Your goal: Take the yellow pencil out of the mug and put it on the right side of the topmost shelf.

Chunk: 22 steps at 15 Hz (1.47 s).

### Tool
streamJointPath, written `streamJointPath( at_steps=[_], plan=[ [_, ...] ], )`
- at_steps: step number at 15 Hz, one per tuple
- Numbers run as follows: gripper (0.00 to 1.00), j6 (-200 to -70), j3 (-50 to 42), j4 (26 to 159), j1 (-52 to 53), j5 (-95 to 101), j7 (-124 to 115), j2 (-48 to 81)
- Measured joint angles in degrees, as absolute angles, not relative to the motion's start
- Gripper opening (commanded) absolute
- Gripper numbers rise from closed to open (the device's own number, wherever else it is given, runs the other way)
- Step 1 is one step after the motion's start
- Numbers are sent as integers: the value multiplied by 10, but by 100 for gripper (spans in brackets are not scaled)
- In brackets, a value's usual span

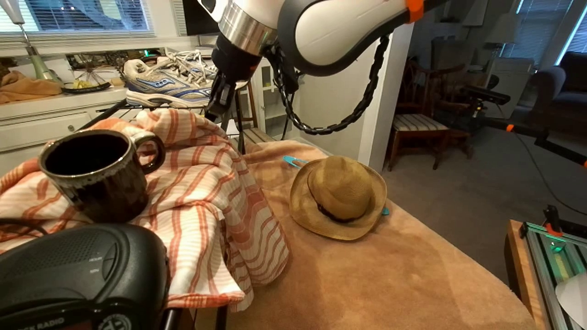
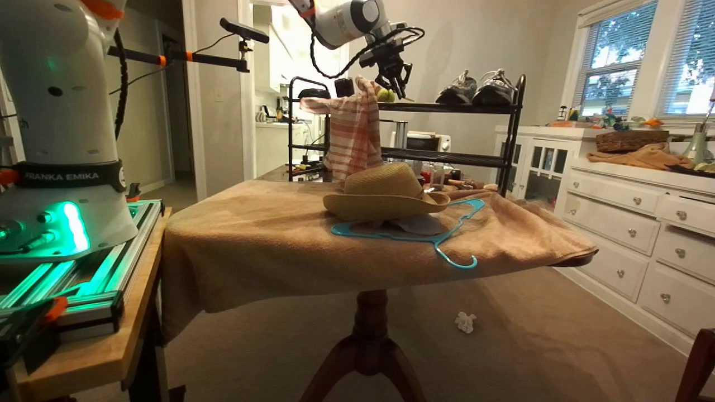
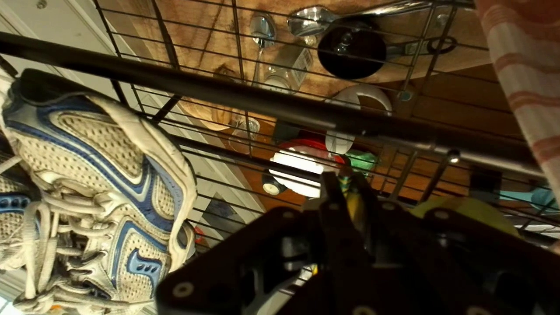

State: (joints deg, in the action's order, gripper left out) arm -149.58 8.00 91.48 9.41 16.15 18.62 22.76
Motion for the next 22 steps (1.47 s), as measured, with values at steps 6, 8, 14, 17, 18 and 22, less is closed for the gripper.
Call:
streamJointPath(
  at_steps=[6,8,14,17,18,22],
  plan=[
    [2,-1496,81,914,92,161,193,235],
    [35,-1496,81,914,92,161,194,237],
    [71,-1496,81,906,92,160,194,237],
    [94,-1496,81,893,92,160,192,237],
    [100,-1496,80,888,92,160,188,236],
    [100,-1476,66,871,96,161,135,225]
  ],
)
